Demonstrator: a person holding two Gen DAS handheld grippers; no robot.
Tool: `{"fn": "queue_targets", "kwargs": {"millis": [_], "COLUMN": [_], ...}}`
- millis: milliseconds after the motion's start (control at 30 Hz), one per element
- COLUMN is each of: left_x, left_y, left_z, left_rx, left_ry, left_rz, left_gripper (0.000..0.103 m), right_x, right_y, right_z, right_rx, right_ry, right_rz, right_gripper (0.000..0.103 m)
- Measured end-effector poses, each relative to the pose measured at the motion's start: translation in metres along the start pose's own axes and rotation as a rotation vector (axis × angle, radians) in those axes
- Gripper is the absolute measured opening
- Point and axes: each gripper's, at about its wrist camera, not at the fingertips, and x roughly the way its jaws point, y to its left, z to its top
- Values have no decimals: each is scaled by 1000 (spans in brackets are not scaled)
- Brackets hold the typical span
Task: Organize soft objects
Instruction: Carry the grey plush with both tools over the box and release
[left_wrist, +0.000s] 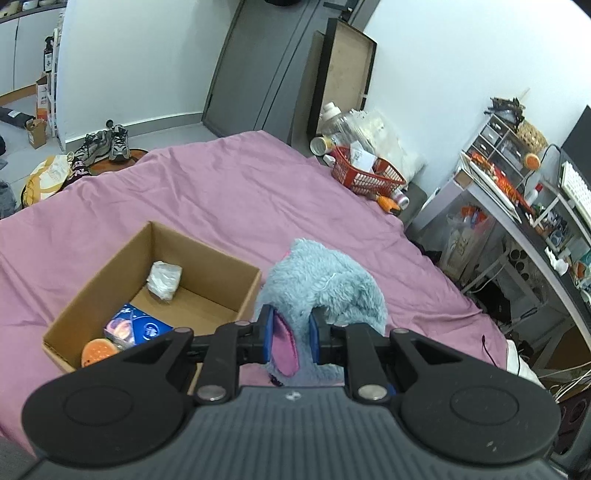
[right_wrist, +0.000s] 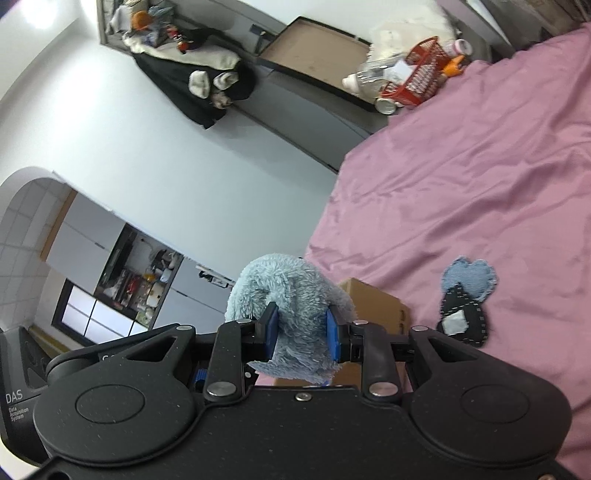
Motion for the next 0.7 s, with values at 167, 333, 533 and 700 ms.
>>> {"fn": "queue_targets", "kwargs": {"millis": [167,333,533,700], "left_x": [-8,-11,-9,-1], "left_y": [18,36,58,79], "left_z": [4,9,12,10], "left_rx": [-30,-62,-99,-149], "left_ry": [-18,-25,-22,4], "left_rz": [-6,-24,-42,-64], "left_gripper": [18,18,17,17], "right_x": [8,15,28,39], "right_y": [14,25,34,39], "right_z": [-7,-14,-23,-29], "right_rx": [-48,-89,-131,-173], "right_ry": [2,2,16,42], "right_rz": [27,31,13,-25], "right_gripper": [27,27,27,27]}}
